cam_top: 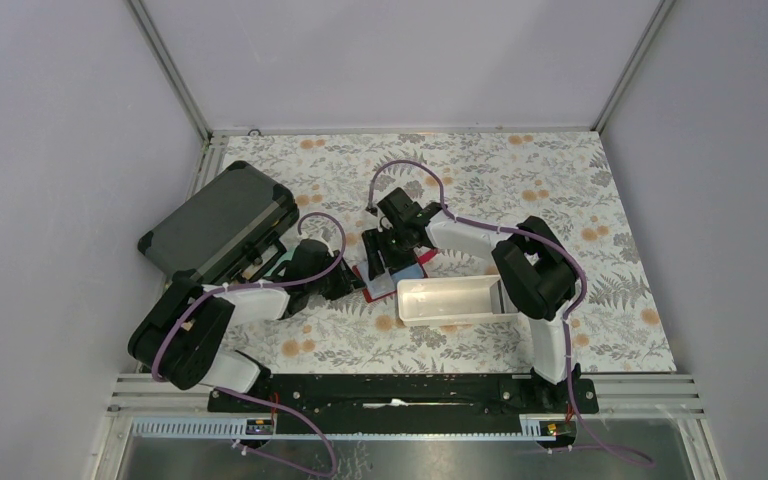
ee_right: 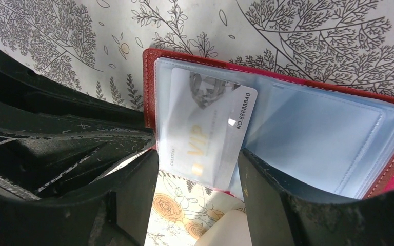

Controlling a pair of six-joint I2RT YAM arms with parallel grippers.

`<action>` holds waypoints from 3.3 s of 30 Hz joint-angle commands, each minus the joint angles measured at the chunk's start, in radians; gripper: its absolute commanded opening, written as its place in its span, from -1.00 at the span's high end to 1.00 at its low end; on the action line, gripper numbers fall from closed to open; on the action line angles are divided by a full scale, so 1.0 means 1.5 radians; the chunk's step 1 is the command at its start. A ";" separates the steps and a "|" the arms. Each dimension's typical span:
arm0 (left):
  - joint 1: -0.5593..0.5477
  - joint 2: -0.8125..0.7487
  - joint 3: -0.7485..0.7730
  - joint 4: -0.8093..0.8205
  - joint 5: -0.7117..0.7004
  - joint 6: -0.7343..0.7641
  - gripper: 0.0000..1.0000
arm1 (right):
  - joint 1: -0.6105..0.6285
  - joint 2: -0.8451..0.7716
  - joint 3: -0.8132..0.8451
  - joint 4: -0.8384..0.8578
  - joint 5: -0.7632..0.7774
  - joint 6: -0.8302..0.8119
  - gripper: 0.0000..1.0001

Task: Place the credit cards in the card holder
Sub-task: Insert the credit card into the card holder, then pick up the credit card from the storage box.

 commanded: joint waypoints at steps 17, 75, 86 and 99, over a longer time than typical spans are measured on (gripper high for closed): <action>0.014 -0.033 0.006 -0.023 -0.032 0.016 0.55 | 0.004 0.012 -0.004 0.054 -0.117 -0.006 -0.23; 0.303 -0.295 0.336 -0.537 0.018 0.330 -0.97 | -0.319 -0.428 -0.329 -0.329 0.265 0.067 -0.99; 0.307 -0.307 0.323 -0.530 0.024 0.323 -0.97 | -0.318 -0.339 -0.332 -0.297 0.279 0.069 -0.97; 0.308 -0.314 0.320 -0.529 0.025 0.322 -0.97 | -0.319 -0.361 -0.300 -0.327 0.320 0.082 -0.76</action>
